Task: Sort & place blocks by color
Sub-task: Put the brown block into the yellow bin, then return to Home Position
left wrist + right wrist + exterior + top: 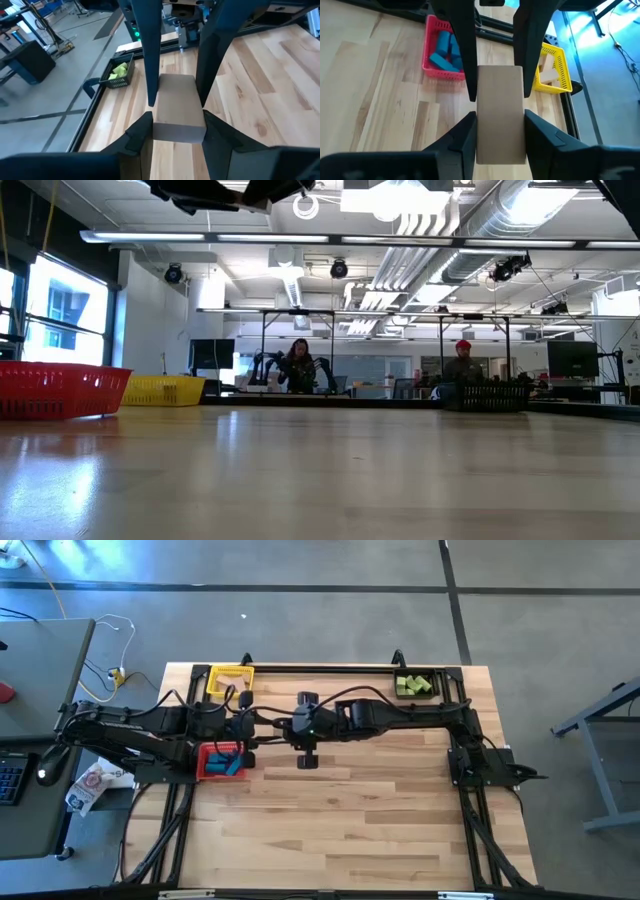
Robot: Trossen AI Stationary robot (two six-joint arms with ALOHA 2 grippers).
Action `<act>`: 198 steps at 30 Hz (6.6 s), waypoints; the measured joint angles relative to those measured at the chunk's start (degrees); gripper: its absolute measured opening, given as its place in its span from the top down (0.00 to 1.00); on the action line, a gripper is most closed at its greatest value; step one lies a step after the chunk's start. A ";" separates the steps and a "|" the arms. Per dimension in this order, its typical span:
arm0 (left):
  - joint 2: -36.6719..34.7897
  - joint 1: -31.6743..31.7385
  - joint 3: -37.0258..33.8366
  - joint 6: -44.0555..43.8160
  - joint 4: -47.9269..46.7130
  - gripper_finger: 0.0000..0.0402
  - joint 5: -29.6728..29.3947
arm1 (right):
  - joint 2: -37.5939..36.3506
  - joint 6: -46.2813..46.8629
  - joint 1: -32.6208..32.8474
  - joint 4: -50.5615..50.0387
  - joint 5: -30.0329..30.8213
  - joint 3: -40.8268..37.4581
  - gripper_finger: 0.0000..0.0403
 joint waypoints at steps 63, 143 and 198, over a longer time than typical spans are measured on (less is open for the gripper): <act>29.86 48.37 6.90 -19.98 -23.06 0.71 -21.61 | 0.01 7.22 -6.49 -14.78 15.15 0.00 0.46; -9.89 13.09 -21.45 -28.58 -1.55 0.57 3.54 | -3.97 19.64 -9.35 -8.15 -0.09 -30.78 0.46; -50.71 -10.47 -30.08 -15.88 2.14 0.57 0.79 | -116.55 23.24 -9.31 48.50 -20.76 -118.61 0.46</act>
